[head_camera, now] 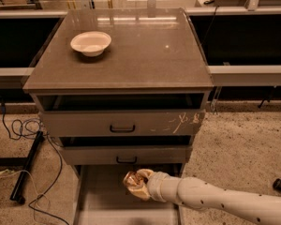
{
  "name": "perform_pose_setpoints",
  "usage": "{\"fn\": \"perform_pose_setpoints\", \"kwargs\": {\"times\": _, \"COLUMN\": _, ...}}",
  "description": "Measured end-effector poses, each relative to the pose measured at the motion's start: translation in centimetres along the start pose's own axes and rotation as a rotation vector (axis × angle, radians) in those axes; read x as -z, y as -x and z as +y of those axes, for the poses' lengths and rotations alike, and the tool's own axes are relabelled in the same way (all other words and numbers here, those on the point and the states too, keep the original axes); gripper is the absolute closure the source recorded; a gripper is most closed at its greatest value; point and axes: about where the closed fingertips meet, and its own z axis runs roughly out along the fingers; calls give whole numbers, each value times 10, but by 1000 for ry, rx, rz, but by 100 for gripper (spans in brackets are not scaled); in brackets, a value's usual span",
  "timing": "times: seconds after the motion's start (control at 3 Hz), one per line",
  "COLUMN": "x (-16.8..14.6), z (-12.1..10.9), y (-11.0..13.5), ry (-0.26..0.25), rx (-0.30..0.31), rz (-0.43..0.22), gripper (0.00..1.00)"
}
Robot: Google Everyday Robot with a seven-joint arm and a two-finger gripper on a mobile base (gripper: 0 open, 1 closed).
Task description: Place orange can into bottom drawer
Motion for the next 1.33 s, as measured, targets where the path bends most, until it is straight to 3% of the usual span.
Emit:
{"fn": "perform_pose_setpoints", "kwargs": {"times": 0.33, "x": -27, "z": -8, "y": -27, "ry": 36, "rx": -17, "rz": -8, "gripper": 100}}
{"fn": "perform_pose_setpoints", "kwargs": {"times": 0.67, "x": -75, "z": -19, "y": -69, "ry": 62, "rx": -59, "rz": 1, "gripper": 100}}
{"fn": "perform_pose_setpoints", "kwargs": {"times": 1.33, "x": -83, "z": -16, "y": -76, "ry": 86, "rx": -73, "rz": -3, "gripper": 100}}
